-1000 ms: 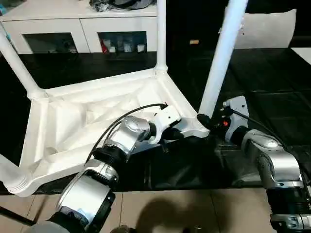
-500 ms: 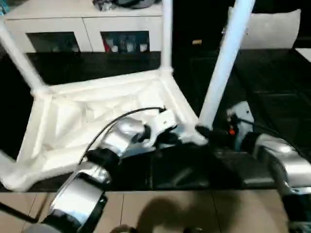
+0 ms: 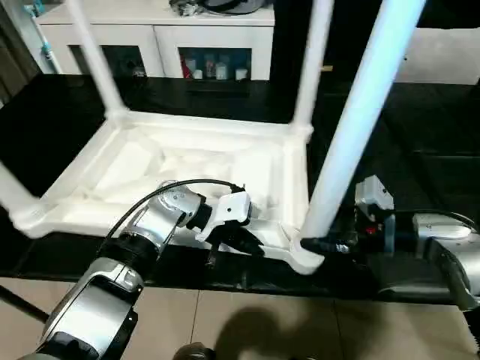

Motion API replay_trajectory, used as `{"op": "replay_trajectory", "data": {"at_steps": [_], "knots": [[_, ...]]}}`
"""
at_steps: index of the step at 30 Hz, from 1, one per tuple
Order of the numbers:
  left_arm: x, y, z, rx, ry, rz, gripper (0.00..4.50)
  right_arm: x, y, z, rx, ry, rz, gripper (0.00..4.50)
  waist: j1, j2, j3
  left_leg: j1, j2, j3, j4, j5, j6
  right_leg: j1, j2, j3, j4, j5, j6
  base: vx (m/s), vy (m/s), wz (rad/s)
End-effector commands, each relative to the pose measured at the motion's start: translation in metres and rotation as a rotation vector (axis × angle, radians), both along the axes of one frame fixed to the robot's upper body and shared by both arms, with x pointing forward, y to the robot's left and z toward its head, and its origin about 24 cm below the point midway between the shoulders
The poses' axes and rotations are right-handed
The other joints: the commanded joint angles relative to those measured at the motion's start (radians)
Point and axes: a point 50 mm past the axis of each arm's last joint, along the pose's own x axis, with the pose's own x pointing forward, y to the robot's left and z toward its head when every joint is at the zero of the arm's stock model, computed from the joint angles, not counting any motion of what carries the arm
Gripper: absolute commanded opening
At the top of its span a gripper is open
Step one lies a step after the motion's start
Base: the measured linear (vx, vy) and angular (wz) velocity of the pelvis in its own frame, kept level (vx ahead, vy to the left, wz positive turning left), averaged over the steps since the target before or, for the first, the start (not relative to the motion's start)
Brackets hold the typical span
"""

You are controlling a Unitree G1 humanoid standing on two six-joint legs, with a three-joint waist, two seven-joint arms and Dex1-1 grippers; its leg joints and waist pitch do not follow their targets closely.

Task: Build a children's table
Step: Rotate leg to tighten

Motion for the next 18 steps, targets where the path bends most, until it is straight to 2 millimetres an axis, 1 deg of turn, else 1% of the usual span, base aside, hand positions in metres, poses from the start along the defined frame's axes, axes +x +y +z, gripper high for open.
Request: {"op": "replay_trajectory", "data": {"at_steps": [1, 3, 4, 5, 9, 10, 11, 14, 16, 18], "knots": [[-0.004, -0.0102, 0.0119, -0.035, -0.033, -0.109, 0.0, -0.0024, -0.0018, -0.0008, 0.014, 0.027, 0.026, 3.44, -0.005, -0.024, -0.071, 0.026, 0.067, -0.022, -0.07, -0.245, 0.072, 0.046, -0.074, 0.05, -0.072, -0.368, -0.182, 0.0, 0.0, 0.0], [-0.0051, -0.0098, 0.0124, -0.037, -0.028, -0.119, 0.0, -0.003, -0.0006, -0.0013, 0.019, 0.041, 0.05, 3.39, -0.002, -0.023, -0.071, 0.024, 0.067, -0.023, -0.07, -0.242, 0.07, 0.047, -0.076, 0.05, -0.073, -0.377, -0.178, 0.0, 0.0, 0.0], [-0.0054, -0.0098, 0.0124, -0.037, -0.027, -0.122, 0.0, -0.0034, -0.0001, -0.0015, 0.022, 0.046, 0.058, 3.12, -0.002, -0.025, -0.072, 0.024, 0.066, -0.023, -0.069, -0.24, 0.07, 0.048, -0.075, 0.05, -0.072, -0.38, -0.175, 0.0, 0.0, 0.0], [-0.0057, -0.0097, 0.0124, -0.037, -0.026, -0.124, 0.0, -0.0036, 0.0005, -0.0015, 0.026, 0.051, 0.064, 3.12, -0.003, -0.024, -0.071, 0.025, 0.066, -0.023, -0.07, -0.241, 0.069, 0.046, -0.075, 0.05, -0.073, -0.383, -0.173, 0.0, 0.0, 0.0], [-0.0058, -0.0093, 0.0126, -0.035, -0.024, -0.126, 0.0, -0.0051, 0.0011, -0.0014, 0.037, 0.074, 0.084, 2.68, -0.003, -0.024, -0.072, 0.024, 0.065, -0.023, -0.07, -0.24, 0.066, 0.047, -0.074, 0.048, -0.075, -0.396, -0.165, 0.0, 0.0, 0.0], [-0.0058, -0.0093, 0.0127, -0.035, -0.025, -0.125, 0.0, -0.0057, 0.0012, -0.0013, 0.04, 0.08, 0.089, 2.68, -0.002, -0.025, -0.072, 0.024, 0.065, -0.023, -0.069, -0.24, 0.067, 0.047, -0.074, 0.048, -0.075, -0.395, -0.165, 0.0, 0.0, 0.0], [-0.0055, -0.009, 0.0129, -0.034, -0.024, -0.123, 0.0, -0.0067, 0.0016, -0.0011, 0.046, 0.089, 0.097, 2.52, -0.002, -0.026, -0.072, 0.023, 0.065, -0.023, -0.069, -0.235, 0.067, 0.047, -0.074, 0.048, -0.075, -0.394, -0.164, 0.0, 0.0, 0.0], [-0.0053, -0.009, 0.013, -0.035, -0.024, -0.119, 0.0, -0.0078, 0.0021, -0.0011, 0.049, 0.095, 0.104, 2.39, -0.002, -0.023, -0.072, 0.024, 0.065, -0.024, -0.069, -0.234, 0.067, 0.047, -0.074, 0.048, -0.075, -0.399, -0.161, 0.0, 0.0, 0.0], [-0.0052, -0.0089, 0.0129, -0.037, -0.019, -0.113, 0.0, -0.0089, 0.0032, -0.0011, 0.06, 0.101, 0.111, 2.13, -0.002, -0.024, -0.072, 0.025, 0.065, -0.023, -0.069, -0.237, 0.064, 0.046, -0.074, 0.048, -0.076, -0.398, -0.162, 0.0, 0.0, 0.0], [-0.0049, -0.0089, 0.0127, -0.041, -0.012, -0.102, 0.0, -0.0099, 0.0043, -0.0011, 0.067, 0.105, 0.115, 2.11, -0.002, -0.024, -0.072, 0.024, 0.065, -0.024, -0.07, -0.237, 0.063, 0.047, -0.074, 0.048, -0.076, -0.402, -0.16, 0.0, 0.0, 0.0]]}}
